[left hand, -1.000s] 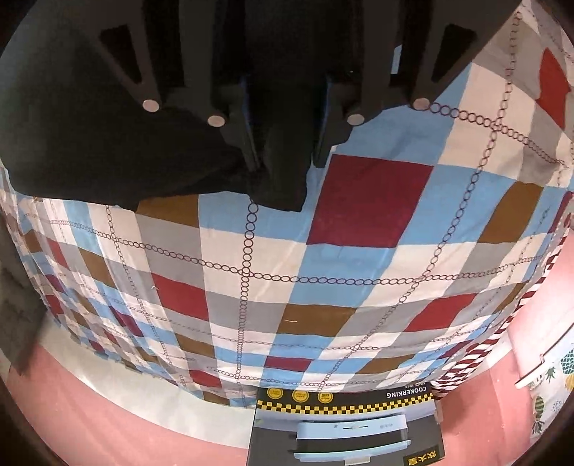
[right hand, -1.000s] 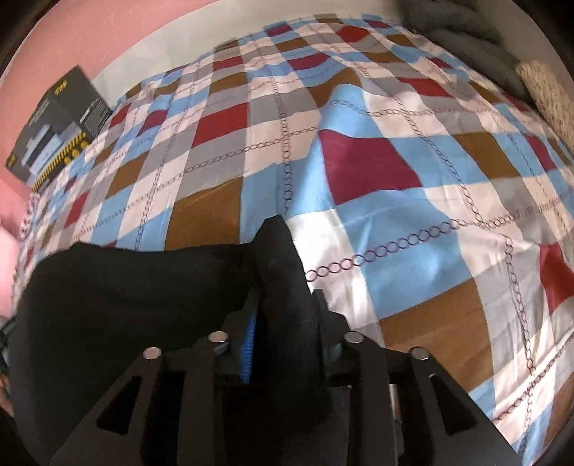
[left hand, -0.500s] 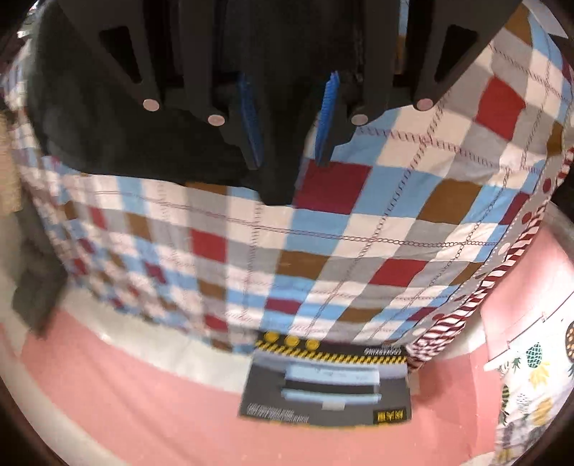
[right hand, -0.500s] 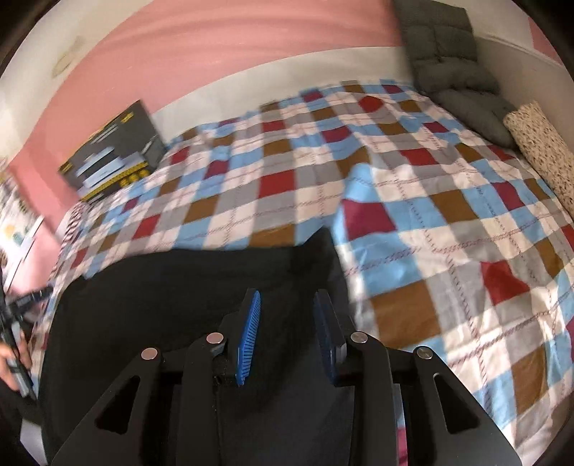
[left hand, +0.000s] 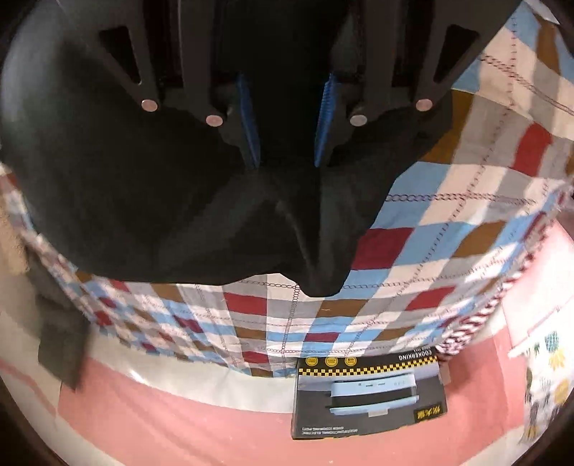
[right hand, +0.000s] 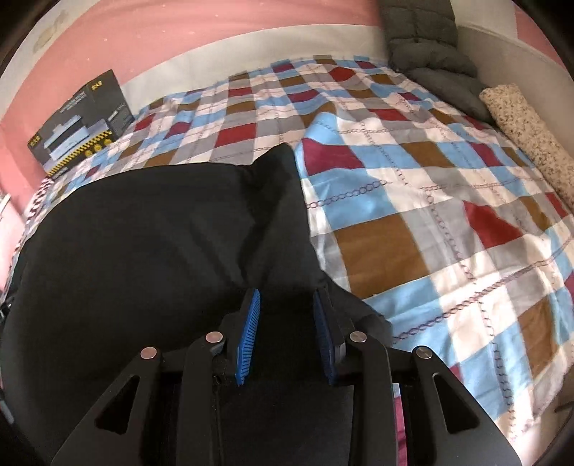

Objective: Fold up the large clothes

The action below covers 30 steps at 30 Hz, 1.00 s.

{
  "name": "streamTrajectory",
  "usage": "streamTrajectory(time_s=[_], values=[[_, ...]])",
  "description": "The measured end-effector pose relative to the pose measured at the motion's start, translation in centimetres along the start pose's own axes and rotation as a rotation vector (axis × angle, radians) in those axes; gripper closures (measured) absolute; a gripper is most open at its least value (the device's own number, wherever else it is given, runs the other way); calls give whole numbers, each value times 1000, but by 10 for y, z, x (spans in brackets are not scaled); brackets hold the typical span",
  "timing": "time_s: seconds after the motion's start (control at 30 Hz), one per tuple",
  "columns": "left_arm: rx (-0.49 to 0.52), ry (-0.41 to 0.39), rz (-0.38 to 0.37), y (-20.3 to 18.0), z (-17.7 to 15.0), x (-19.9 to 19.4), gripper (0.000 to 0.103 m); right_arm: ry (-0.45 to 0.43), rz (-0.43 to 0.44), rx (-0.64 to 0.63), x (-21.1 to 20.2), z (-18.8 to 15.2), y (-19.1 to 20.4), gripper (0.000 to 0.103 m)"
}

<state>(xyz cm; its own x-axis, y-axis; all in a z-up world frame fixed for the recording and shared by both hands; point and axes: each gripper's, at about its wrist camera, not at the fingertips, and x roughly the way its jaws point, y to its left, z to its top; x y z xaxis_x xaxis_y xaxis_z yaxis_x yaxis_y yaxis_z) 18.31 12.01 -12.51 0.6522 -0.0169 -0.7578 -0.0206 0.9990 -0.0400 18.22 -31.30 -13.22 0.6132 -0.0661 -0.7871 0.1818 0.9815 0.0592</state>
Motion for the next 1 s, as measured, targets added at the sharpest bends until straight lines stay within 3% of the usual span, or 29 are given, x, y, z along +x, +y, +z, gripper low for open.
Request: streamTrajectory(time_s=[0.07,0.23,0.33,0.43,0.53,0.67,0.73,1.0], values=[[3,18,18,-5,3,-13,70,-13,-35,-25,-16,2,9,73],[52,-60,-153,-47,5,-63,71,-129,126,-144,-74,-1,71,72],[161,-51,-256,-90,-6,-66,70,-87,241,-248,-71,-16,118,72],[232,-12,-232,-106,-21,-43,68,-76,216,-310,-55,-33,132,72],[184,-13,-230,-89,-27,-27,67,-88,156,-259,-44,-33,106,73],[157,-25,-147,-77,-27,-20,67,-86,74,-165,-28,-31,56,73],[149,-31,-144,-73,-30,-17,67,-84,54,-135,-24,-33,42,73],[129,12,-86,-69,-22,-25,68,-65,-41,-136,-37,-22,49,73]])
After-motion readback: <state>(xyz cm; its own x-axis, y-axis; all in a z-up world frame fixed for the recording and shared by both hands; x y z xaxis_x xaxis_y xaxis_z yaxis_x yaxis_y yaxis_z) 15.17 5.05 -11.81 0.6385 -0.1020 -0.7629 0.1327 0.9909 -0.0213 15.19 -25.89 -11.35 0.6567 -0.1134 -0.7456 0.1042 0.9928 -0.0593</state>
